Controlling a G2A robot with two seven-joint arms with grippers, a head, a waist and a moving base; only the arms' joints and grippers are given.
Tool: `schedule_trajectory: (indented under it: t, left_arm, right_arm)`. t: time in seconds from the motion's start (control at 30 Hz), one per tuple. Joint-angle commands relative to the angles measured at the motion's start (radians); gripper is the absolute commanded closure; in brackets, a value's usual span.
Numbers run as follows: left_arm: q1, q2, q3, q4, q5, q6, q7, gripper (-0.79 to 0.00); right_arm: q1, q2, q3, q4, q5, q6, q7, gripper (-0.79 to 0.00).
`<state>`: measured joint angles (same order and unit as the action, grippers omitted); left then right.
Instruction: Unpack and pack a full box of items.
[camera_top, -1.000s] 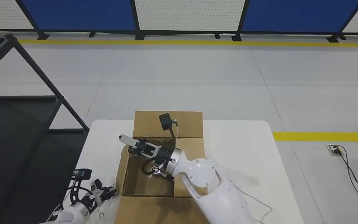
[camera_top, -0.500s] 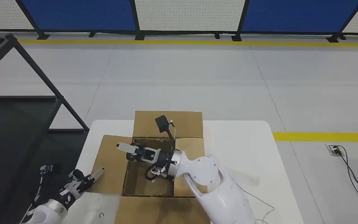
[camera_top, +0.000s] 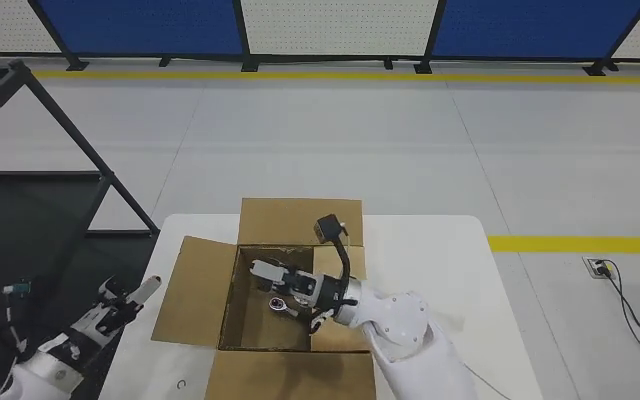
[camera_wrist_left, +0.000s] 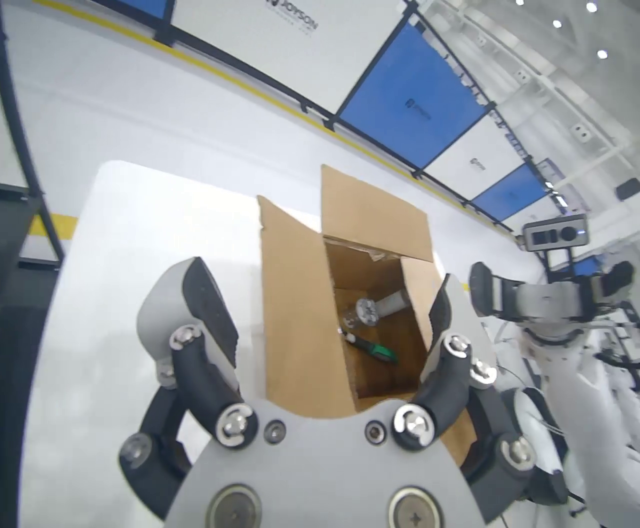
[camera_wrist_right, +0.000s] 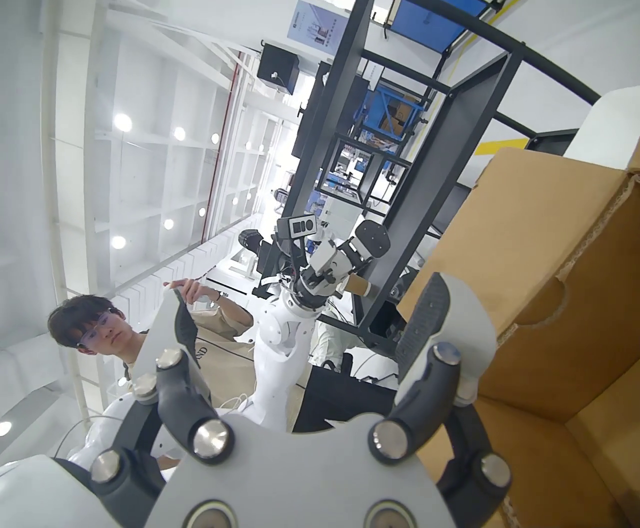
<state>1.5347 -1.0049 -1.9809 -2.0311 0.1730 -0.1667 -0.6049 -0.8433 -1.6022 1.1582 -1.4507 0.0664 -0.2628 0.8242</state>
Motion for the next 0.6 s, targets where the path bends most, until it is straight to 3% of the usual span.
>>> schedule_trajectory:
  t: [0.0,0.23,0.37,0.43,0.57]
  left_arm:
    - [-0.021,0.003,0.016,0.000,-0.055,0.003,-0.055,-0.785]
    - [-0.151,0.012,0.162,0.049,-0.220,0.056,-0.242,-0.785]
    - [-0.220,0.016,0.249,0.083,-0.269,0.061,-0.346,-0.785]
    - [-0.220,0.016,0.249,0.083,-0.269,0.061,-0.346,-0.785]
    - [-0.220,0.016,0.249,0.083,-0.269,0.061,-0.346,-0.785]
  right_arm:
    - [-0.047,0.011,0.034,-0.049,0.004,-0.011,0.012,-0.785]
    - [-0.236,0.047,0.150,-0.245,0.002,-0.036,0.026,-0.785]
    - [-0.310,0.063,0.173,-0.329,-0.018,0.054,0.050,-0.785]
    - [-0.315,0.066,0.170,-0.347,-0.039,0.141,0.036,-0.785]
    - [-0.315,0.066,0.170,-0.347,-0.039,0.141,0.036,-0.785]
